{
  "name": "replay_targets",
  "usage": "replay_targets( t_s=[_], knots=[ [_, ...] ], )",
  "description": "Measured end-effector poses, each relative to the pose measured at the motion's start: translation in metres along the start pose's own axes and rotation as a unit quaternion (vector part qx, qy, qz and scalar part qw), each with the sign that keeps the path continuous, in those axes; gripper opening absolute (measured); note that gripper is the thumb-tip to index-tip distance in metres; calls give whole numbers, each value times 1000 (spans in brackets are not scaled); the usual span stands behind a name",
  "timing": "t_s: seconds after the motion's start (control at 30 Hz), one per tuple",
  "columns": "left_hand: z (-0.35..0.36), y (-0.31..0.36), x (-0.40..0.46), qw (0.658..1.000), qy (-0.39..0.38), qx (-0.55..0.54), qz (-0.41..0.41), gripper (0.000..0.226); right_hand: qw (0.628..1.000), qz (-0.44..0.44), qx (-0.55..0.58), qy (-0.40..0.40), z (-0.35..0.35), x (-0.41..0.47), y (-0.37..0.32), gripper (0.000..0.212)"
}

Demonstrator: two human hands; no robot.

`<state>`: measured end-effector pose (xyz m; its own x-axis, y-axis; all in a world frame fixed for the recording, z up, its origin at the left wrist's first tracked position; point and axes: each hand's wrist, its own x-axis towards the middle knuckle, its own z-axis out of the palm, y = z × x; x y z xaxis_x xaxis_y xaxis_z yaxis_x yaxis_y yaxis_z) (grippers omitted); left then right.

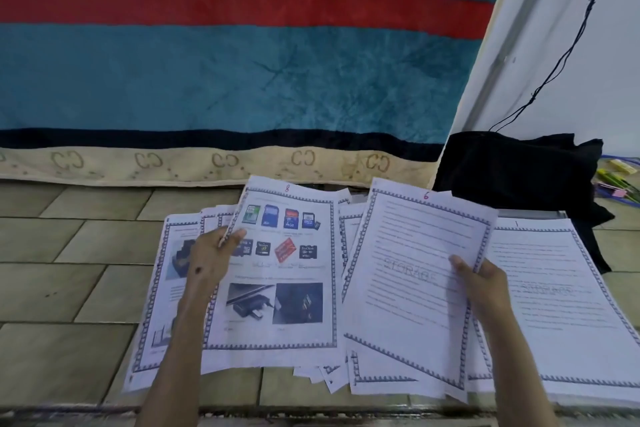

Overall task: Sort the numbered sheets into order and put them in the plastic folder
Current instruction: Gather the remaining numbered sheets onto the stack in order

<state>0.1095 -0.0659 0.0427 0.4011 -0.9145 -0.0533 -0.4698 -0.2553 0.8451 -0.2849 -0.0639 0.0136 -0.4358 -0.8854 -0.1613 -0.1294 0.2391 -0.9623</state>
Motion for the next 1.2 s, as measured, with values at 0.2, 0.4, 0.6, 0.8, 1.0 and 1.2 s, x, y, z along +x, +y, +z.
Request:
replay_targets(
  t_s=[0.2, 0.4, 0.6, 0.8, 1.0, 1.2],
  knots=[
    [2, -14, 4, 999, -27, -1, -27, 35, 995, 61, 41, -72, -31, 20, -17, 84],
    [3, -20, 1, 995, -53, -64, -50, 34, 976, 105, 146, -121, -23, 16, -24, 63],
    [7, -16, -6, 976, -102, -155, -117, 31, 956, 126, 149, -218, 52, -14, -23, 65],
    [6, -29, -5, 951, -168, -219, -138, 54, 952, 175, 152, -200, 112, -48, -17, 27],
    [11, -27, -10, 951, -196, -203, -125, 29, 952, 170, 142, -211, 129, -57, -12, 23],
    [-1, -10, -4, 915, -231, -305, -128, 72, 959, 62, 134, -243, 117, -52, -26, 35]
  ],
)
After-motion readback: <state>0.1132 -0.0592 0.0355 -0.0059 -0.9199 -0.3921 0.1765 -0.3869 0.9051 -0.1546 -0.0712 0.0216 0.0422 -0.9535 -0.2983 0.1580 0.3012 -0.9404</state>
